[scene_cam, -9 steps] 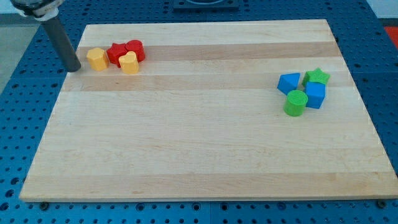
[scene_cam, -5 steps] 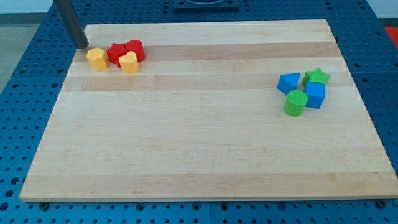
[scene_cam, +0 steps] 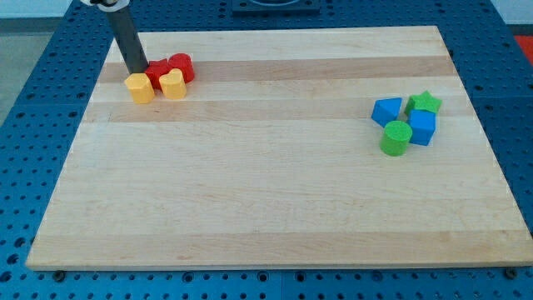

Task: Push the yellow hexagon bottom of the red star

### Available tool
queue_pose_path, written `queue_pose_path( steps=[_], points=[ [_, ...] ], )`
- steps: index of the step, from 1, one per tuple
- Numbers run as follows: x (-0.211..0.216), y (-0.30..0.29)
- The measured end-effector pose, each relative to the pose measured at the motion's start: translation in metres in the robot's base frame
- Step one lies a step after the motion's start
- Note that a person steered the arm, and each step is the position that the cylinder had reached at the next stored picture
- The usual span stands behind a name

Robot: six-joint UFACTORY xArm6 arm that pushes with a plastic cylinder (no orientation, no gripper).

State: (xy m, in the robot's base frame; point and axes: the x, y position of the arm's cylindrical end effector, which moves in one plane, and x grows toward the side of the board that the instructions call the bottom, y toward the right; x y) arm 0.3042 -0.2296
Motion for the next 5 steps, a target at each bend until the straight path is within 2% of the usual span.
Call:
queue_pose_path(
  steps=[2, 3, 5],
  points=[
    [-0.010, -0.017],
    [0.021, -0.020],
    [0.029, -0.020]
  ],
)
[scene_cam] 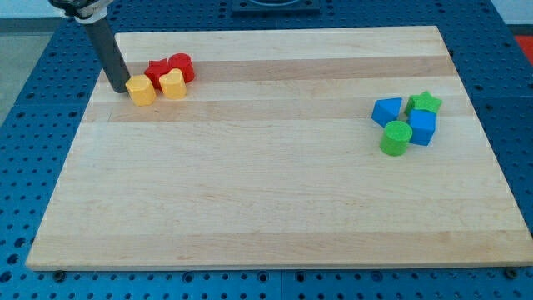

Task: Push the yellow hexagon bottom of the red star

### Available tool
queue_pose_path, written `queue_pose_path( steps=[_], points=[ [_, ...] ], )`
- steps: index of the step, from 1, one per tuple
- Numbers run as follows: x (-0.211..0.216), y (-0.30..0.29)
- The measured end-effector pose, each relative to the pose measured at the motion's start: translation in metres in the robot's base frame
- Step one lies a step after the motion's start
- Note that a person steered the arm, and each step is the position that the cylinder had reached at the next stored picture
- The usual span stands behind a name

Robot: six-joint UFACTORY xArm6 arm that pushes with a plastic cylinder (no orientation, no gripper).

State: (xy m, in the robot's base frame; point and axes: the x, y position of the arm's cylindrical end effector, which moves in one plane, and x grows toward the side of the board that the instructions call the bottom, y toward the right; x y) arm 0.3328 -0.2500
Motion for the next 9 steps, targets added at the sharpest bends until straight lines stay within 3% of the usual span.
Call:
queue_pose_path(
  steps=[3, 9],
  points=[
    [0.003, -0.031],
    [0.007, -0.001]
  ],
)
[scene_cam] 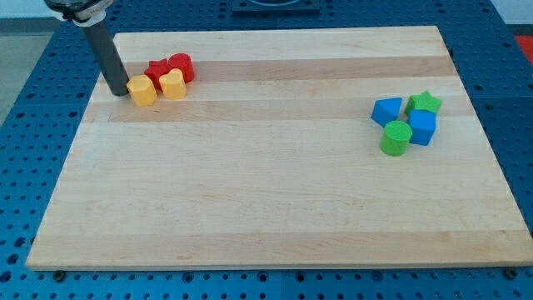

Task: Push the yellow hexagon bottom of the red star

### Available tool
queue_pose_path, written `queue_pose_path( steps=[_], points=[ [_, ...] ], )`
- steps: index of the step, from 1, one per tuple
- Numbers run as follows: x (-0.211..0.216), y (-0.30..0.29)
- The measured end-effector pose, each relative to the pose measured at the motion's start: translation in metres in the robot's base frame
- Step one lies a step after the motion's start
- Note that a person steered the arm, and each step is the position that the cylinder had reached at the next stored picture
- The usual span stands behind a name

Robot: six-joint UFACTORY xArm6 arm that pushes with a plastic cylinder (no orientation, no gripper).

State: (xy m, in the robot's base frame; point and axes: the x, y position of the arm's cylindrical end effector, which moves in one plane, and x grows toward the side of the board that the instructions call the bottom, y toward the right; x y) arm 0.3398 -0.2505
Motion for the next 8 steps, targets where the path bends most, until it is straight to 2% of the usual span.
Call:
queue_pose_path(
  steps=[3, 4, 6, 7, 8],
  points=[
    [0.000, 0.019],
    [0.026, 0.017],
    [0.106, 0.010],
    [0.143, 0.023],
    [0.167, 0.072]
  ],
)
